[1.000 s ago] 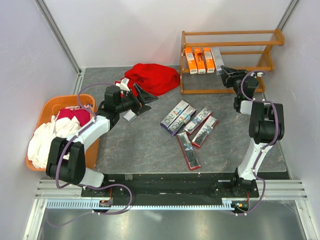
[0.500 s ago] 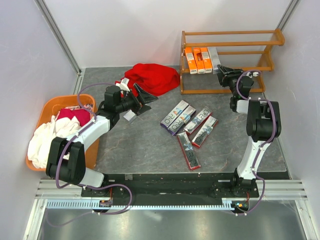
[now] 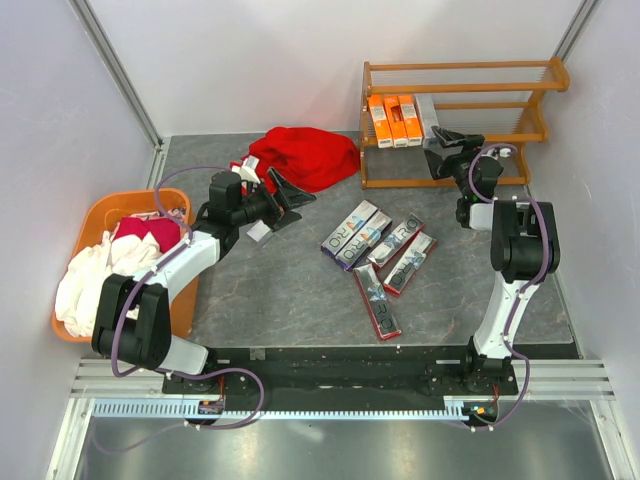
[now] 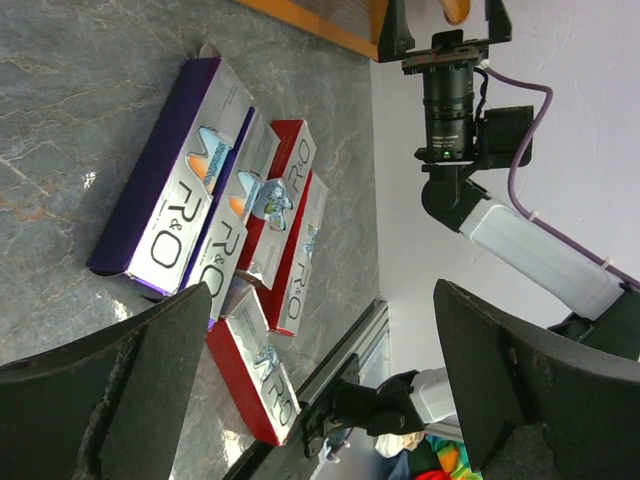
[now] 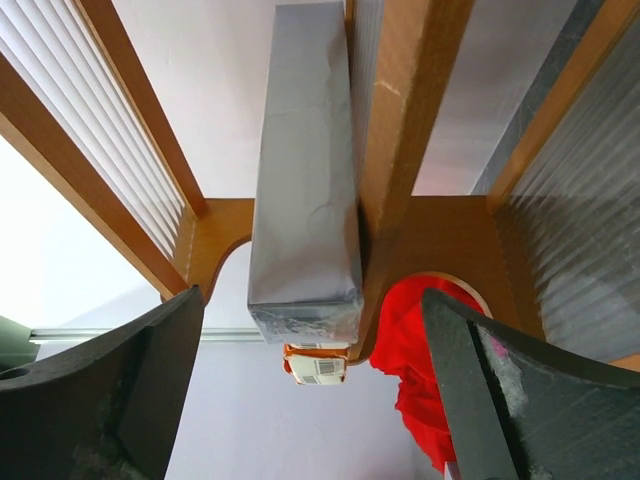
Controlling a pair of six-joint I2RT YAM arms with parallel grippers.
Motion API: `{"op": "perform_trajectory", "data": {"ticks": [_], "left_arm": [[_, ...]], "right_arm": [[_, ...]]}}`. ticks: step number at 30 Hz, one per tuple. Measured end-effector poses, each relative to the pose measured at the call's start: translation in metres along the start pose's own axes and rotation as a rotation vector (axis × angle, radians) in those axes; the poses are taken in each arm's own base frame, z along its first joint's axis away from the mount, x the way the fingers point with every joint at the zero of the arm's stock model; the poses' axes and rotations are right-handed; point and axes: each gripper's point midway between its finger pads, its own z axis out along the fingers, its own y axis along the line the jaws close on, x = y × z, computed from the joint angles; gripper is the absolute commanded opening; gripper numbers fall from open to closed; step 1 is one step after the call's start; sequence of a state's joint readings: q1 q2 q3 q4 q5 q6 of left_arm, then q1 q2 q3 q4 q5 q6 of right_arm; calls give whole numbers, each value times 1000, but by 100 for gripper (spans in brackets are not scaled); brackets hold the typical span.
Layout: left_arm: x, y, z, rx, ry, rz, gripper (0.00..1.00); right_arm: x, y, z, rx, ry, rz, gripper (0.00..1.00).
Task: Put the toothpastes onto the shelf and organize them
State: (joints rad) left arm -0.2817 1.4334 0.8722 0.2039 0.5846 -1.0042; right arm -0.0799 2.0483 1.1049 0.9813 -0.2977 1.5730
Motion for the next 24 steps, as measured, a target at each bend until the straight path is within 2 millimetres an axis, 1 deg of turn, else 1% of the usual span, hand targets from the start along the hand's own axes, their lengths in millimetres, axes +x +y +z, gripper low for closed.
{"op": "perform_trajectory", "data": {"ticks": [5, 8, 12, 14, 18, 21, 24], "left_arm": [[4, 12, -1, -46, 9, 16, 100], [5, 22, -2, -86, 9, 34, 100], [3, 35, -4, -162, 6, 78, 100], [-3, 38, -4, -199, -1, 112, 100], [-27, 40, -1, -277, -41, 205, 100], [-41, 48, 1, -349, -57, 267, 100], [-52, 62, 5, -435, -57, 332, 100]], "right_arm": [[1, -7, -5, 9, 6, 5, 98], [1, -16, -14, 31, 5, 13, 98], [-5, -28, -37, 65, -19, 30, 98], [-9, -30, -49, 74, -32, 36, 98], [-10, -33, -70, 84, -29, 41, 98], [-1, -39, -82, 99, -2, 44, 98], [13, -49, -99, 131, 38, 38, 98]]}}
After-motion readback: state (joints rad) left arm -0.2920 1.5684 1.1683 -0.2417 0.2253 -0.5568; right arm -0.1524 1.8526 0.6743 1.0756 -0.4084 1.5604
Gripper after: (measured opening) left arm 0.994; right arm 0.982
